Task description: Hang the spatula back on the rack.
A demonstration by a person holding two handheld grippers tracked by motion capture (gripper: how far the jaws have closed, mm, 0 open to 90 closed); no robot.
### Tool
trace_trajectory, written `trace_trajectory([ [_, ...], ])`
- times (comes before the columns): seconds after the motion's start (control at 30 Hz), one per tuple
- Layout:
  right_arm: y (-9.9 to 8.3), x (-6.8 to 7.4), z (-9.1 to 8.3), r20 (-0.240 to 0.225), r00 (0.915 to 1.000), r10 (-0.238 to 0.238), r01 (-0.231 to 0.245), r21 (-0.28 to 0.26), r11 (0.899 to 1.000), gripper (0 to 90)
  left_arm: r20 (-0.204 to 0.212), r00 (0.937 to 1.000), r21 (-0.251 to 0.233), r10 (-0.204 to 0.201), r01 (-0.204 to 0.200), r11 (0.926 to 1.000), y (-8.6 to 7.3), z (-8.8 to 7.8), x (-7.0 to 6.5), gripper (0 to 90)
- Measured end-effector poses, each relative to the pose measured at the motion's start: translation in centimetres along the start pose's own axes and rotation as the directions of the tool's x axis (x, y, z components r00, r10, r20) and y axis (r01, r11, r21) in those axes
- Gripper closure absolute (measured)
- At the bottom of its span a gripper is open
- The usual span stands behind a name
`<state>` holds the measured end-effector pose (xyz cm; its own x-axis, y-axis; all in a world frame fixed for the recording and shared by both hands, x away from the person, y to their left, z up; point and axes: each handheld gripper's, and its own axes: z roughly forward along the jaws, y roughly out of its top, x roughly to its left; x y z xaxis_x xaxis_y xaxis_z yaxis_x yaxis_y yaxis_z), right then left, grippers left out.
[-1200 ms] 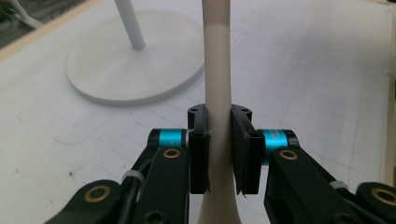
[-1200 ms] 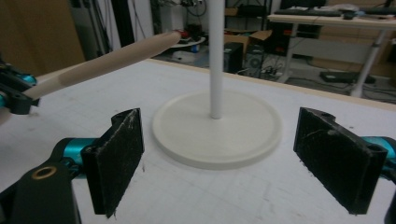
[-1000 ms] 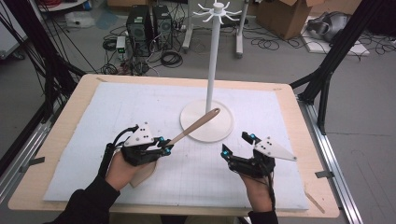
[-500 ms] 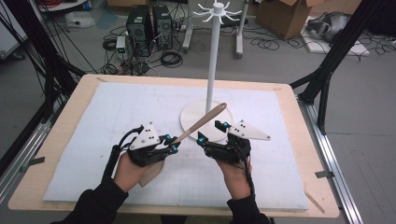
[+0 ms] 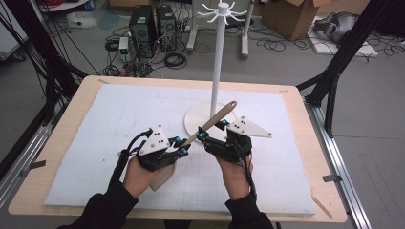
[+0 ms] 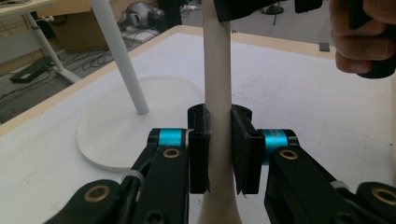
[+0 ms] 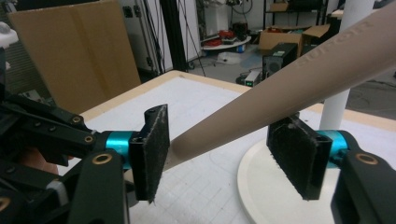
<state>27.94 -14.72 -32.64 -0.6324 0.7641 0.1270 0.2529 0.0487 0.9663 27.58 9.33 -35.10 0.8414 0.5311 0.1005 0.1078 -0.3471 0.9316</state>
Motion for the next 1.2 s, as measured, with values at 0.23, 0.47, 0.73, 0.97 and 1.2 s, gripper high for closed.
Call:
trace_trajectory([
  [0.23,1.3,0.7,-0.3,-0.033,0.9991,-0.027,0.027,-0.008,1.0,52.2,-0.005,1.0,-0.014,-0.003,0.003,0.9999,0.2,-0.1,-0.1,77.8],
  [0.47,2.5,1.8,-0.7,-0.107,0.9923,-0.062,0.06,-0.026,0.998,65.1,0.007,1.0,-0.052,-0.001,0.001,0.9987,0.3,-0.4,-0.1,77.7],
  [0.73,3.8,2.8,-0.9,-0.226,0.9673,-0.115,0.111,-0.03,0.993,73.6,0.032,0.9995,-0.088,0.004,-0.001,0.9961,0.4,-0.7,-0.1,77.6],
  [0.97,4.6,2.7,-1.1,-0.298,0.945,-0.134,0.138,-0.01,0.99,74.8,0.084,0.9965,-0.111,0.007,0.002,0.9938,0.4,-1.0,0.2,76.7],
  [1.2,4.7,2.2,-1.0,-0.42,0.8948,-0.151,0.177,0.024,0.984,74.9,0.223,0.9749,-0.128,0.002,0.027,0.9914,0.3,-0.9,0.4,64.5],
])
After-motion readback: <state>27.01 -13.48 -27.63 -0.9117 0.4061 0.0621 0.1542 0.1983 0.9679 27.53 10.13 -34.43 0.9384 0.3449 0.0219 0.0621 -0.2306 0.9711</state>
